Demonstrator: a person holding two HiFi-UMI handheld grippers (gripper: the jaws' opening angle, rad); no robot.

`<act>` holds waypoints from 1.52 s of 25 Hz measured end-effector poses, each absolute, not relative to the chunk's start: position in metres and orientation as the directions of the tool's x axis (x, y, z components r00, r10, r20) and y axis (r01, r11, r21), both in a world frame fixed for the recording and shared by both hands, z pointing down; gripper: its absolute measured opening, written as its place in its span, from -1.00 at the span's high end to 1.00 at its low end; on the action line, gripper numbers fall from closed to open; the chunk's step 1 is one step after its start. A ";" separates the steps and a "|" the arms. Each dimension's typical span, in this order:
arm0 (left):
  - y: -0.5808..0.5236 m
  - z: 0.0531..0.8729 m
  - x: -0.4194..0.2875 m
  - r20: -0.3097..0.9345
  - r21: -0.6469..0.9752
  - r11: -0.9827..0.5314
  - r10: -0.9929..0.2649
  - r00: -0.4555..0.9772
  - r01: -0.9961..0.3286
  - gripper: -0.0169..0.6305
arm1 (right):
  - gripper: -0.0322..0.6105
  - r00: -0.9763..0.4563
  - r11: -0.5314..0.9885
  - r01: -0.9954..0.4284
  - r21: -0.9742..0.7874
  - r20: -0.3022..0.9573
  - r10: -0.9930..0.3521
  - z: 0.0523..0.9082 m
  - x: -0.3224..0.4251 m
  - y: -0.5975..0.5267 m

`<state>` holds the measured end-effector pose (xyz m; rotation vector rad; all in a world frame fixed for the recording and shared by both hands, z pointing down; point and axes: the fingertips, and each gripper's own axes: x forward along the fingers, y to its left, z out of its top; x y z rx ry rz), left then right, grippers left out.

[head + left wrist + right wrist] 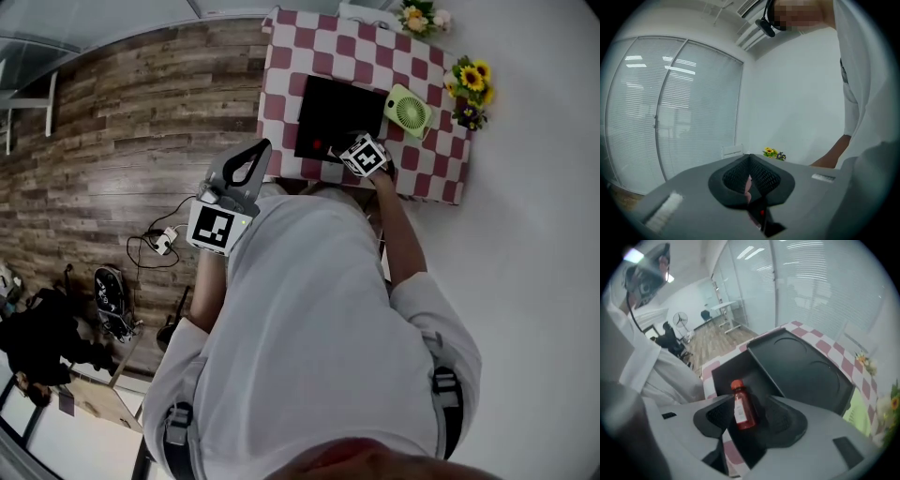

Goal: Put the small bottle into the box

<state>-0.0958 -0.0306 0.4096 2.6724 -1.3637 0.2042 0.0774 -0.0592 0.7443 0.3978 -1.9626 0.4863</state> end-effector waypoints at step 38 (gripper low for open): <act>-0.043 0.392 -0.032 0.130 -0.015 -0.676 -0.732 0.669 -0.736 0.94 | 0.91 -0.714 0.712 -0.701 0.050 -0.040 -0.699 0.366 0.061 -0.058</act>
